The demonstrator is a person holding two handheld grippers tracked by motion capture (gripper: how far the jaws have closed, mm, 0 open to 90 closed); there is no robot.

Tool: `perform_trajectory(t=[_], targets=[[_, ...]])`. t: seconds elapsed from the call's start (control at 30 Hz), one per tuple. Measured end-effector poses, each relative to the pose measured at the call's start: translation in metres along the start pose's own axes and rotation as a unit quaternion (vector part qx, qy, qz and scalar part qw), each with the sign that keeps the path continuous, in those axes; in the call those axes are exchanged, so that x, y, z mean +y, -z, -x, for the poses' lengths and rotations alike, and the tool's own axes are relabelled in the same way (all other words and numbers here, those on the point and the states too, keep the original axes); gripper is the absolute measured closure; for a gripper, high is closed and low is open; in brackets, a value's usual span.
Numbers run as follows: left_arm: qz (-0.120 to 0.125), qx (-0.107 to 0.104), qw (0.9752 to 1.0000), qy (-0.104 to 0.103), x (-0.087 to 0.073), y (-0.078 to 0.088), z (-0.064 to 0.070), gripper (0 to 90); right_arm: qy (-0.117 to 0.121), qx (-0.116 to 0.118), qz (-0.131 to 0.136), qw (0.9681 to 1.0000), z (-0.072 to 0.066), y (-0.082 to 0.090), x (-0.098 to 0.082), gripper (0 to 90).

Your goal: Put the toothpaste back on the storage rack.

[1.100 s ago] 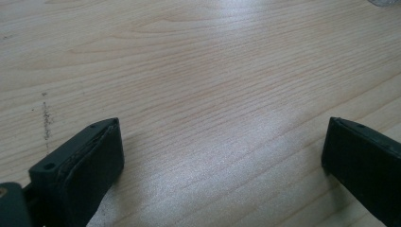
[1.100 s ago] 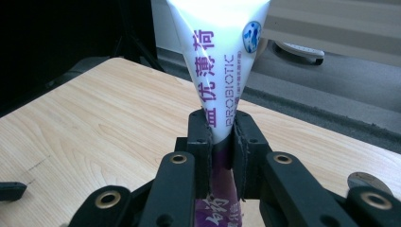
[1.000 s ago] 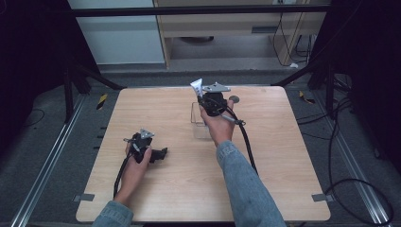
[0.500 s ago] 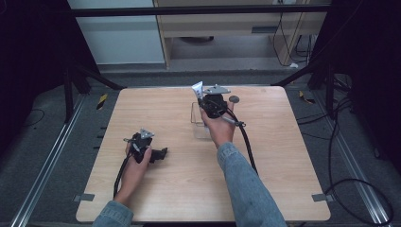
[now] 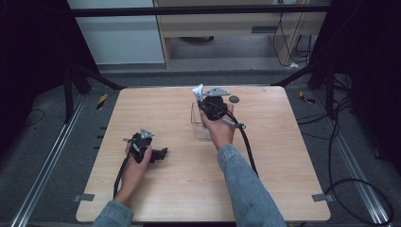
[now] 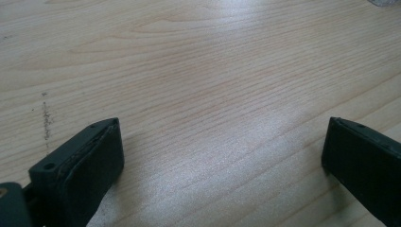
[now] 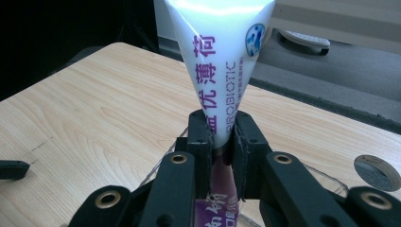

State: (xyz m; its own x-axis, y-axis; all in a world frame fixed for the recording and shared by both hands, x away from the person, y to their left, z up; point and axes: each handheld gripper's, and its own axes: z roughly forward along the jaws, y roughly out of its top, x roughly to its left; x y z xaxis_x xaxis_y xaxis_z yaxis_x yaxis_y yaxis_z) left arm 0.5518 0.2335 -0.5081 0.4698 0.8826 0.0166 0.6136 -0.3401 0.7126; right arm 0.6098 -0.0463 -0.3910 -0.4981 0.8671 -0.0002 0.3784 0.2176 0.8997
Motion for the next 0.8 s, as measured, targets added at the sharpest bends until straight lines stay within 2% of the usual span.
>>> perform_trajectory(t=[0.8], targets=[[0.000, 0.000, 1.0000, 0.000, 0.0000, 0.0000, 0.0000, 0.0, 0.007, 0.006, -0.009, 0.9999, -0.0038, 0.0003, -0.0081, 79.4]])
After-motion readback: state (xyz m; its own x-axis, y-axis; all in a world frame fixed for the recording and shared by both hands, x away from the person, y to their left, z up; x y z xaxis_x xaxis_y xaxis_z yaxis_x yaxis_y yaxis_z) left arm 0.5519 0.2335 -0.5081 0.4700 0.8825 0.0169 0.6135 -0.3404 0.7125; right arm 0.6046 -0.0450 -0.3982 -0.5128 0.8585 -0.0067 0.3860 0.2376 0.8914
